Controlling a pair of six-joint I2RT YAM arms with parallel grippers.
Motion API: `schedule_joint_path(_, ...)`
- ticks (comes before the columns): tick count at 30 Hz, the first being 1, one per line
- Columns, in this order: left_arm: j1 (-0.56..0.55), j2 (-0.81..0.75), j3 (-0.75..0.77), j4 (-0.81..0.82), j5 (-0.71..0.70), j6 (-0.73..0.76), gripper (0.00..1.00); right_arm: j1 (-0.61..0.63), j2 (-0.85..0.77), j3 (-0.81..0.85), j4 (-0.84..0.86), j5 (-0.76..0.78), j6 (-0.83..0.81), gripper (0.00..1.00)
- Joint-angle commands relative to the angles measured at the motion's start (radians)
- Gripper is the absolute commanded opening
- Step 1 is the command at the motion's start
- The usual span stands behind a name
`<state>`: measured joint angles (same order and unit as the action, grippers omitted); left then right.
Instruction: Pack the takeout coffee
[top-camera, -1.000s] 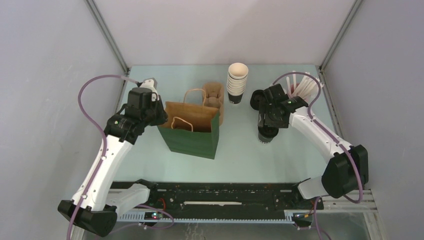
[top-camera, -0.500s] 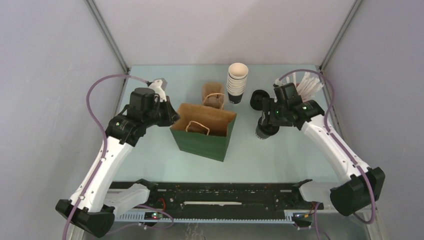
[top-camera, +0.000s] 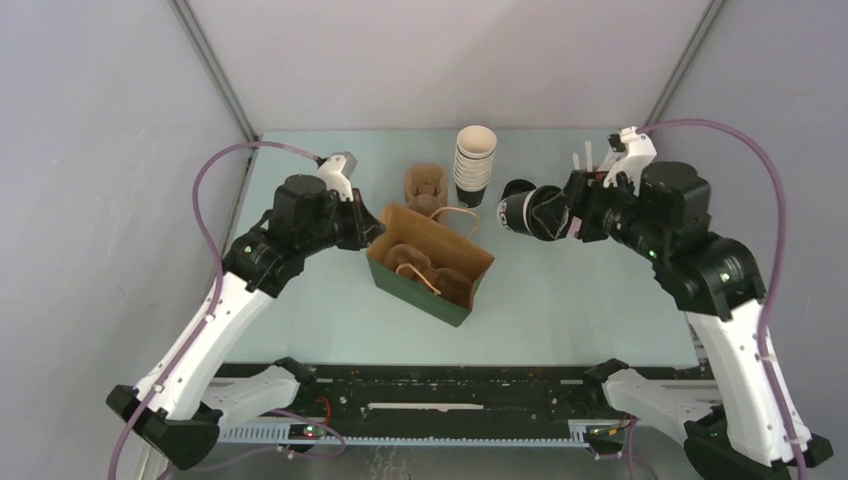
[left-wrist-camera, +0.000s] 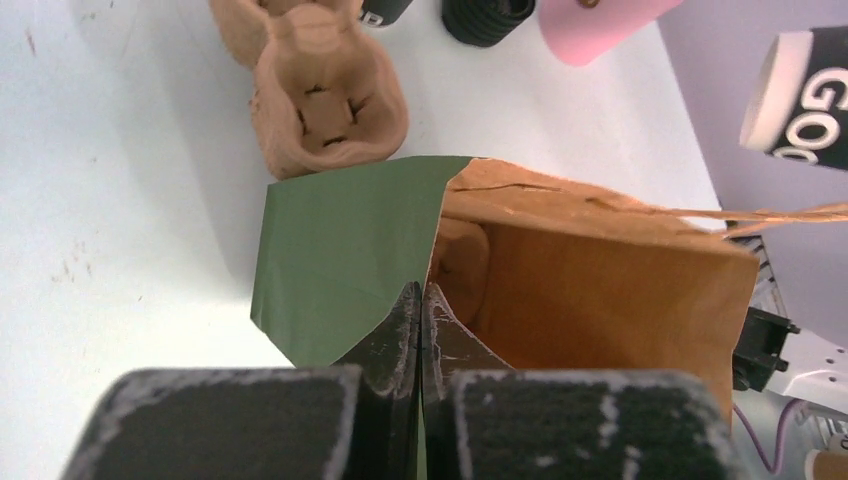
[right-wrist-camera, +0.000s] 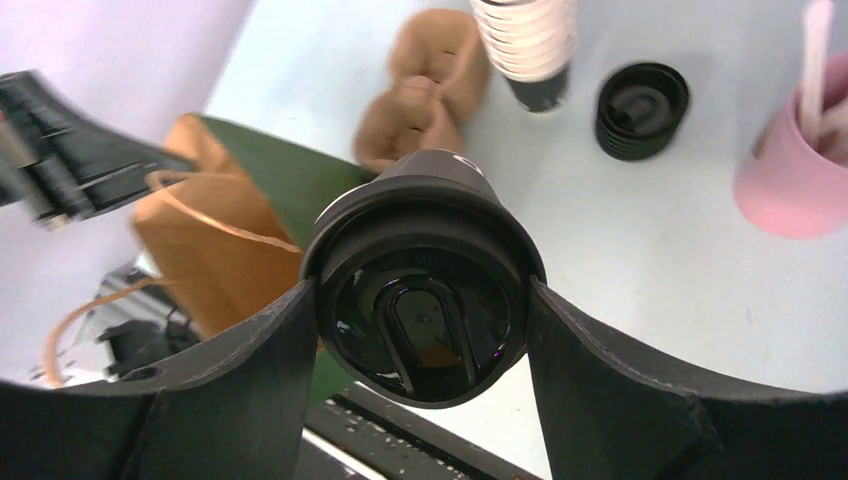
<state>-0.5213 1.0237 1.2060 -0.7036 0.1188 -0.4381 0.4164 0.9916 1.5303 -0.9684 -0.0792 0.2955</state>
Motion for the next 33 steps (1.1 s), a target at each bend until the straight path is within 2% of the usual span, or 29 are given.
schedule_joint_path(1, -0.025, -0.057, -0.028, 0.128, -0.003, -0.001, 0.00, 0.075, -0.024, 0.087, 0.027, -0.054, -0.008, 0.62)
schedule_joint_path(7, -0.045, -0.102, -0.069, 0.169, -0.018, 0.030, 0.00, 0.231, -0.025, 0.171, 0.102, -0.056, 0.029, 0.61)
schedule_joint_path(16, -0.051, -0.185, -0.129, 0.151, -0.047, 0.081, 0.00, 0.516, 0.101, 0.270, 0.230, -0.069, -0.033, 0.61)
schedule_joint_path(21, -0.051, -0.237, -0.151, 0.165, -0.076, 0.116, 0.00, 0.657, 0.152, 0.242, 0.257, 0.009, -0.108, 0.61)
schedule_joint_path(33, -0.051, -0.292, -0.188, 0.200, -0.080, 0.126, 0.00, 0.845, 0.238, 0.110, 0.183, 0.287, -0.292, 0.60)
